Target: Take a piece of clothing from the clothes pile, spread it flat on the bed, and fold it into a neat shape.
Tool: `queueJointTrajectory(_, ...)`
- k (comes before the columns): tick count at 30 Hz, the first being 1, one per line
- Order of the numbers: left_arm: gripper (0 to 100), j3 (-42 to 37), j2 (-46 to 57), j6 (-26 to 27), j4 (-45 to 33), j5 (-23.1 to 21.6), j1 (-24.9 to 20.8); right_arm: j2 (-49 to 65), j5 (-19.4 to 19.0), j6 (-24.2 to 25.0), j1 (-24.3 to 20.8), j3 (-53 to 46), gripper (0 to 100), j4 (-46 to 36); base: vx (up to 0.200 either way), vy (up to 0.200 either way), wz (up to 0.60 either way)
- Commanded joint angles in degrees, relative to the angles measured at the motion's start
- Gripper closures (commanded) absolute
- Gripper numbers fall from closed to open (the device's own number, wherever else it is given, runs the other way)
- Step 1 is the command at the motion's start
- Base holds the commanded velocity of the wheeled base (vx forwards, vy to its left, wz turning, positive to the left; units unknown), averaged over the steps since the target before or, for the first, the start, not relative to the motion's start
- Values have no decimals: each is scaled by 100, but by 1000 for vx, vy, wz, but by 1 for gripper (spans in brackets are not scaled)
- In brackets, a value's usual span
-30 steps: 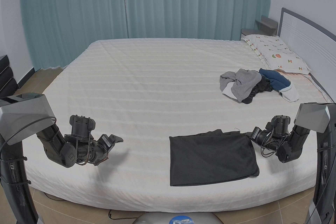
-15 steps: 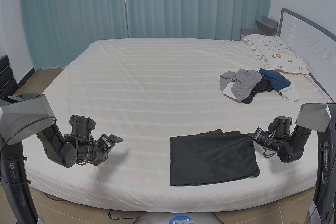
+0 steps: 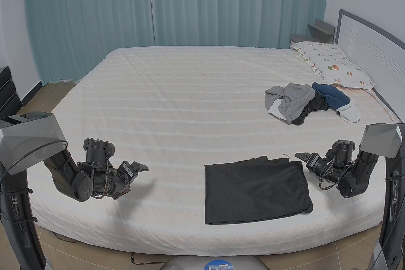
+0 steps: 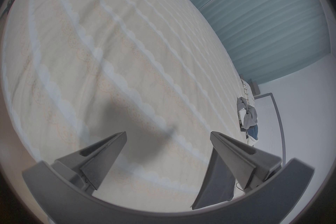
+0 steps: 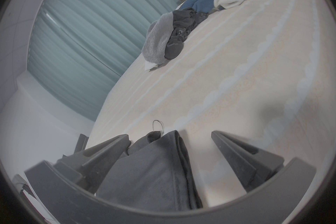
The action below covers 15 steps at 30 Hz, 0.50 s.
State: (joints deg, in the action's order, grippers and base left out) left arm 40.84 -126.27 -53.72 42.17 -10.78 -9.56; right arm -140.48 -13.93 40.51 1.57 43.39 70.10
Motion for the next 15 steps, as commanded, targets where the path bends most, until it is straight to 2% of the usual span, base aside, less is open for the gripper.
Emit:
queueJointTrajectory(1, 0, -15, 50, -33, -7, -12, -2, 557, -30, 141, 10, -647, 0, 206, 0, 0, 0)
queueJointTrajectory(3, 0, -23, 59, -24, -7, -12, -2, 707, -39, 150, 45, -964, 0, 320, 0, 0, 0)
queueJointTrajectory(6, 0, -23, 67, -33, -7, -12, -2, 830, -57, 203, 98, -1289, 0, 452, 0, -200, 0)
queueJointTrajectory(8, 0, -41, 76, -33, -24, -12, -2, 882, -57, 361, 115, -1658, 0, 681, 0, -200, 0)
queueJointTrajectory(10, 0, -50, 103, -42, -68, -30, -20, 882, -57, 739, 124, -2203, 0, 1208, 0, -200, 0)
queueJointTrajectory(11, 0, -50, 111, -42, -68, -30, -20, 874, -57, 748, 124, -2220, 0, 1243, 0, -200, 0)
queueJointTrajectory(12, 0, -94, 129, -42, -68, -30, -99, 803, -57, 985, 115, -2572, 0, 1709, 0, -200, 0)
queueJointTrajectory(15, 0, -164, 164, -42, -51, -30, -169, 645, -57, 1223, 115, -2809, 0, 1990, 0, -200, 0)
